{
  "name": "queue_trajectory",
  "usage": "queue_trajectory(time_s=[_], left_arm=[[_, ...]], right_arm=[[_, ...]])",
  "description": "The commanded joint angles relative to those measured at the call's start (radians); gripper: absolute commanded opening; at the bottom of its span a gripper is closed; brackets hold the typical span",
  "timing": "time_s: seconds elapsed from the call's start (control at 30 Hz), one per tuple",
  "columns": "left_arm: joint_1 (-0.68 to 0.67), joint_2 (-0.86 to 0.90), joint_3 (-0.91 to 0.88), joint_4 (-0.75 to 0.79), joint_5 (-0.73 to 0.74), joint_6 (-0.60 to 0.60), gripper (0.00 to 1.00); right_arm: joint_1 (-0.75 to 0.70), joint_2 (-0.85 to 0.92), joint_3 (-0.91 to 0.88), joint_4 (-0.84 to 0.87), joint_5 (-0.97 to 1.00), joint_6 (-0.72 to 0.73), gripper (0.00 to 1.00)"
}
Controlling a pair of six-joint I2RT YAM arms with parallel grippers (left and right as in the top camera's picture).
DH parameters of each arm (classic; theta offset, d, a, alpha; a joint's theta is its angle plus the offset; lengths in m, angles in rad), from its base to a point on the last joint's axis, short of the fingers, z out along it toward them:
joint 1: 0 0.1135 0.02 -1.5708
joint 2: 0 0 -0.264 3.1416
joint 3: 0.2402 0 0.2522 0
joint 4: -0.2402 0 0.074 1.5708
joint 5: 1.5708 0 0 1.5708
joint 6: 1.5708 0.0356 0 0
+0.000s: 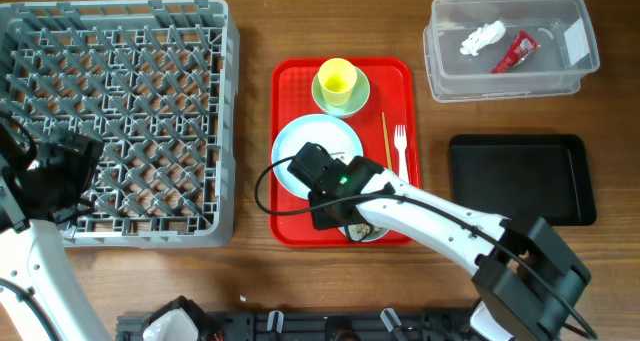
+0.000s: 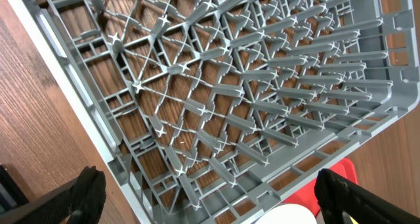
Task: Sort waste into correct bins and load items into the dishwasher rack
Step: 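Reach the right gripper to the small blue bowl and grip its rim, then lift the bowl with the right gripper and tip rice onto the black tray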
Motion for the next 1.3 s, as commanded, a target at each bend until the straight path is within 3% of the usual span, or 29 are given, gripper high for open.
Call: queue_trajectory(time_s=[0.0, 0.23, 0.5, 0.67, 0.87, 1.0, 1.27], left_arm=[[0.005, -0.005, 0.017, 0.002, -0.010, -0.013, 1.00], [0.005, -0.005, 0.017, 0.002, -0.010, -0.013, 1.00], [0.005, -0.005, 0.017, 0.002, -0.010, -0.013, 1.00], [0.005, -0.005, 0.017, 0.002, -0.010, -0.013, 1.00], [0.005, -0.005, 0.017, 0.002, -0.010, -0.013, 1.00], [0.005, -0.005, 0.017, 0.002, -0.010, -0.013, 1.00], [0.005, -0.005, 0.017, 0.002, -0.010, -0.013, 1.00]], right_arm=[[0.004, 0.067, -0.010, 0.002, 0.043, -0.011, 0.37], [0.004, 0.076, 0.016, -0.001, 0.043, -0.001, 0.06], [-0.002, 0.071, 0.127, -0.098, 0.036, 0.057, 0.04], [-0.086, 0.045, 0.214, -0.213, 0.040, 0.078, 0.05], [-0.422, -0.110, 0.234, -0.321, 0.038, 0.070, 0.04], [-0.657, -0.201, 0.233, -0.314, -0.063, -0.091, 0.04], [-1.080, -0.194, 0.206, -0.255, -0.347, -0.334, 0.04]])
